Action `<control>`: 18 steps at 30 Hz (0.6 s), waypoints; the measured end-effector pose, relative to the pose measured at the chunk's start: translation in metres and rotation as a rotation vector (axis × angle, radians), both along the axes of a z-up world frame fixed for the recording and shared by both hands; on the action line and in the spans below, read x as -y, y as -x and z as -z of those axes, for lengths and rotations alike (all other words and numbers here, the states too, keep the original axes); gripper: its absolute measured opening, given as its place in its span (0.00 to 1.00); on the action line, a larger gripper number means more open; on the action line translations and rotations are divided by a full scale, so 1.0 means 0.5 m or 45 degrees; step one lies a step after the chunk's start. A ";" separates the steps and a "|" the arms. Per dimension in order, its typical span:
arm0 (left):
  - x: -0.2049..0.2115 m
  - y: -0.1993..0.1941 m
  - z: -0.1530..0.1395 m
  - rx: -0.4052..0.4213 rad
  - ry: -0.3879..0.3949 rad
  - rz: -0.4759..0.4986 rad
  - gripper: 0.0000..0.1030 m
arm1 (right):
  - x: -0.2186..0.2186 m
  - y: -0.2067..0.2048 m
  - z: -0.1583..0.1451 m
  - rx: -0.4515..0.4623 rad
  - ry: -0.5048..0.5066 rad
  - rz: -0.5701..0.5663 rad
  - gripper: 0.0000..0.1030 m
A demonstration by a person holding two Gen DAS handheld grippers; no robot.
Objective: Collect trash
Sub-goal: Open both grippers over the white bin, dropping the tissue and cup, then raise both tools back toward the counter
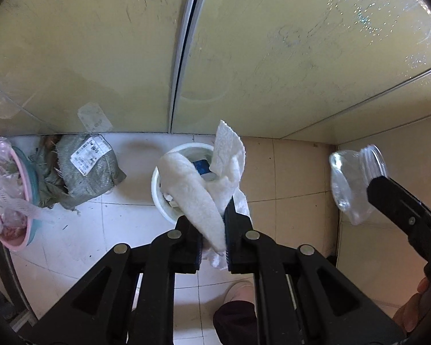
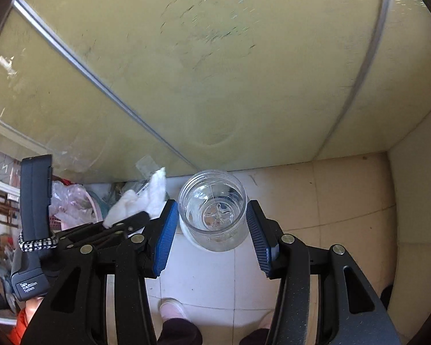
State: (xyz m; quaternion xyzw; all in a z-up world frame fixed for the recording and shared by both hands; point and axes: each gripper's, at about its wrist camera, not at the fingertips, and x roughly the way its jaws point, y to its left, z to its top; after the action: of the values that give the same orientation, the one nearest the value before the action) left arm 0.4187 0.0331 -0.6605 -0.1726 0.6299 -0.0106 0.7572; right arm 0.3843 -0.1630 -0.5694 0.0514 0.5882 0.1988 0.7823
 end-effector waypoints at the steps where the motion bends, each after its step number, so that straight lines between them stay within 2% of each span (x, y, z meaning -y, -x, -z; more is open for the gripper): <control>1: -0.001 0.000 0.004 0.004 0.010 0.015 0.19 | -0.004 0.002 0.000 0.002 -0.008 -0.011 0.45; 2: -0.003 0.000 0.007 0.004 0.006 0.023 0.25 | -0.009 0.003 0.000 0.003 -0.010 -0.023 0.45; 3: -0.005 0.001 0.008 -0.001 -0.001 0.030 0.39 | -0.012 0.003 0.001 0.001 -0.003 -0.030 0.45; 4: -0.006 0.001 0.010 -0.007 -0.008 0.029 0.46 | -0.015 0.000 0.001 -0.009 0.003 -0.038 0.46; 8: -0.017 0.007 0.008 -0.015 -0.021 0.024 0.46 | -0.016 -0.005 -0.005 -0.048 -0.002 -0.029 0.55; 14: -0.020 0.019 -0.041 -0.003 -0.077 0.033 0.46 | -0.011 -0.009 -0.049 -0.055 0.020 -0.006 0.56; 18: -0.017 0.028 -0.106 0.024 -0.097 0.040 0.46 | 0.006 -0.002 -0.111 -0.039 0.030 0.008 0.56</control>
State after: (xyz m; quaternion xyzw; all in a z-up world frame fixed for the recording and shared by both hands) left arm 0.4048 0.0416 -0.6075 -0.1334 0.6254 -0.0001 0.7688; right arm 0.3855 -0.1660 -0.5140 0.0473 0.6022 0.1885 0.7743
